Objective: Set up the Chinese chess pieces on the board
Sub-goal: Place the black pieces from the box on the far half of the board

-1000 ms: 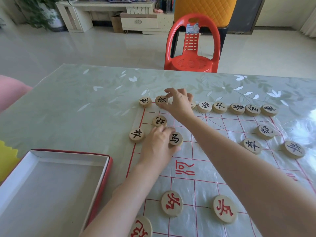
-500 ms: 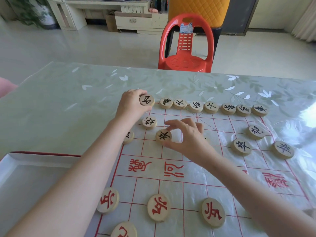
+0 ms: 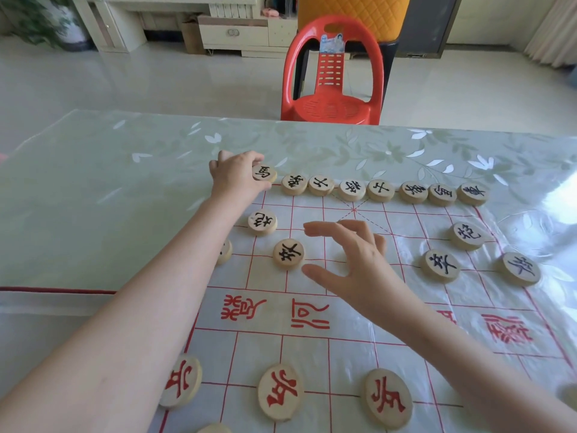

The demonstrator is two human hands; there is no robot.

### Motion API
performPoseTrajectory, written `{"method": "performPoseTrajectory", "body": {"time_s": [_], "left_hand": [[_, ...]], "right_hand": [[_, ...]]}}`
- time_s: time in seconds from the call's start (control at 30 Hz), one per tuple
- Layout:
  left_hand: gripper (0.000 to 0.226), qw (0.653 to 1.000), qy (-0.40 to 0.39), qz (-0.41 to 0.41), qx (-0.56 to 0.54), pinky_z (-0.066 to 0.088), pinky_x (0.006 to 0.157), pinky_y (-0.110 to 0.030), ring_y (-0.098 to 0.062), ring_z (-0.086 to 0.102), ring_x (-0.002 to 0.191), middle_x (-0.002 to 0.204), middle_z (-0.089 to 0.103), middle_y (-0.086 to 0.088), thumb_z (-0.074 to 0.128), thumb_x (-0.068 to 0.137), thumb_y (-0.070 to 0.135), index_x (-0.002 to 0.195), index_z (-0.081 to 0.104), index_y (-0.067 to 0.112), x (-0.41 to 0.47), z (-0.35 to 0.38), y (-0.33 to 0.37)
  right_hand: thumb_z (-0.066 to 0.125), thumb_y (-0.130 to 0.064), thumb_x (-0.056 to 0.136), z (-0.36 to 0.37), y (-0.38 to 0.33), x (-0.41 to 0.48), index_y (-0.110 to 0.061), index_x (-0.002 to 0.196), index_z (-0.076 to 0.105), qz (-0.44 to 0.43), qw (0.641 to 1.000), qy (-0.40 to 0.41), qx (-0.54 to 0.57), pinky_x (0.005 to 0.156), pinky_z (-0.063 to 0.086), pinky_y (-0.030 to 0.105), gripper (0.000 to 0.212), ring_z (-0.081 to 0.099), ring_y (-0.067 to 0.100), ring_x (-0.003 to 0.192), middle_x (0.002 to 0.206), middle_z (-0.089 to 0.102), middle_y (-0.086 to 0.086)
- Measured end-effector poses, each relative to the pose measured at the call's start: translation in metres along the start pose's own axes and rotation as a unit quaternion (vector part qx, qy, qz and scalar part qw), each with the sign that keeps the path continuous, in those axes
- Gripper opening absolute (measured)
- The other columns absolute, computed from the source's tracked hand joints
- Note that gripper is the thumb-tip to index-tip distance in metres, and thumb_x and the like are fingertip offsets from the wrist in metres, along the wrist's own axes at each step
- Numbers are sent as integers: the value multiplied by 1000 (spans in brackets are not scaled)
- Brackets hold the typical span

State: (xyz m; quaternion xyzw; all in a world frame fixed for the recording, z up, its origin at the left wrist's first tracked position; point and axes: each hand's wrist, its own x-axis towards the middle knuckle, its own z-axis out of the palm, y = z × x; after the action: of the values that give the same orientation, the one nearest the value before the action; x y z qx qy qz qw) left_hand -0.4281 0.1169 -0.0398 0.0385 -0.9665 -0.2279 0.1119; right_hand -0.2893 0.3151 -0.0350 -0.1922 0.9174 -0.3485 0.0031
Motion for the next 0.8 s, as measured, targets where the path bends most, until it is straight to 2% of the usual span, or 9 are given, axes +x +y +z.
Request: {"method": "performPoseTrajectory", "body": {"time_s": [0.1,0.2,0.3,0.43,0.53,0.63,0.7,0.8], "left_hand": [[50,1000,-26,-6,13,25,93,-35,-23,36,123,120,62,5,71,75,33,122,55,25,0,8,-2],[50,999,-35,-15,21,24,94,-34,-22,34,125,120,61,0,72,74,36,121,57,26,-2,11,-6],[55,999,-27,-25,11,25,96,-34,-23,31,128,119,58,-8,71,74,41,125,55,25,-6,5,-5],[46,1000,5,-17,-22,25,96,-33,-23,32,126,116,61,-6,65,81,40,123,56,25,-25,-17,2],[35,998,6,3,-65,23,94,-29,-20,36,122,116,63,4,64,83,33,117,60,28,-53,-44,8],[29,995,3,13,-95,25,95,-27,-19,41,119,110,64,11,64,83,29,112,63,31,-96,-77,12],[28,992,-5,5,-123,30,104,-32,-18,45,119,103,61,14,65,83,27,110,65,28,-125,-99,13],[23,988,-12,-8,-154,34,106,-41,-19,52,116,106,66,11,63,84,28,106,67,26,-164,-129,8]], "right_hand": [[62,-37,84,-6,-4,-9,-40,127,44,18,1000,-16,12,101,22,25,46,2,-34,99,94,14,-65],[62,-36,84,-7,-7,-14,-41,126,44,18,1000,-11,16,101,22,24,46,5,-32,100,95,20,-60],[62,-36,84,-8,-8,-19,-41,126,44,16,1000,-6,17,98,19,22,46,5,-32,103,97,16,-64],[61,-35,86,-11,-11,-26,-40,126,45,25,999,4,27,99,17,19,43,11,-27,105,100,30,-48],[62,-34,86,-16,-21,-33,-39,124,47,42,998,12,34,99,16,18,42,24,-8,112,101,32,-43],[61,-32,86,-23,-37,-47,-38,124,49,64,997,7,46,102,19,21,40,27,-3,115,100,32,-41],[61,-33,86,-29,-52,-60,-39,124,49,72,996,-1,50,104,22,23,40,27,0,117,103,30,-39],[58,-33,89,-41,-78,-86,-41,122,51,81,995,-17,54,96,20,20,35,26,0,113,103,26,-41]]}}
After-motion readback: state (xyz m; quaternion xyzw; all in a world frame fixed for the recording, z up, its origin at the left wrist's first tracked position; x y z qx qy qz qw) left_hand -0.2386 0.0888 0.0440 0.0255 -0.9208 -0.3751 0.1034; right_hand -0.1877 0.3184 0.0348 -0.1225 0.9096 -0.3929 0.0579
